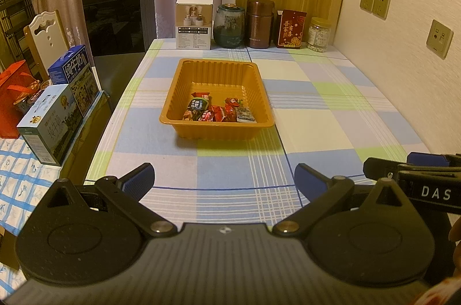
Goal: Organize snacks
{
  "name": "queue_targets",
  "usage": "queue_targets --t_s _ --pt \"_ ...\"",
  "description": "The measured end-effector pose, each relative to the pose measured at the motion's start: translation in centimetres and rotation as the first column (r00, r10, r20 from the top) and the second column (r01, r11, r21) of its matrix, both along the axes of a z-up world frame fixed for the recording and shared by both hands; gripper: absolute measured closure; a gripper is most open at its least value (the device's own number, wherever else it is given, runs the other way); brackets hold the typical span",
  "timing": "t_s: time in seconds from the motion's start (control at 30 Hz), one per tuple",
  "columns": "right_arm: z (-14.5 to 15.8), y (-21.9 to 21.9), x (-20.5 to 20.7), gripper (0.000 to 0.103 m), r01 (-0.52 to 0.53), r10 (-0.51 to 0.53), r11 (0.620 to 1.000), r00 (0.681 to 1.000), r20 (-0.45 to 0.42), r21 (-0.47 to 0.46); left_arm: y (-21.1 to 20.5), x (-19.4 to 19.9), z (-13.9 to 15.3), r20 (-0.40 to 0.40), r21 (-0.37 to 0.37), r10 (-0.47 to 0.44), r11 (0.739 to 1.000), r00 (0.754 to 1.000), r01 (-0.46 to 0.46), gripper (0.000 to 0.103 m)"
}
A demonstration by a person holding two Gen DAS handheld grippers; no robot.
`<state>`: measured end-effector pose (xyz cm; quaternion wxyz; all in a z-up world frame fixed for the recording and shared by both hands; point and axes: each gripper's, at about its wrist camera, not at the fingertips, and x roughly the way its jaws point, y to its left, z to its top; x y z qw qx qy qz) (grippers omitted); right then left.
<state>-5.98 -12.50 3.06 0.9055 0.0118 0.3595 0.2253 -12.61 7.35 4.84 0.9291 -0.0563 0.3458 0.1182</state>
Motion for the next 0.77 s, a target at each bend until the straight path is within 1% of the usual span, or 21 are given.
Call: queue_targets --t_s 0.7,0.77 --pt "-0.08 -0.07 0.00 0.026 0.000 0.000 1.000 1.000 -0.001 0.000 -0.17 0.06 -0.14 0.000 0.005 0.007 1.000 1.000 -0.007 0.000" --pt "-0.08 -0.10 0.00 0.026 0.000 0.000 1.000 1.000 -0.001 0.000 -0.06 0.06 -0.22 -0.001 -0.003 0.014 1.000 1.000 -0.014 0.000"
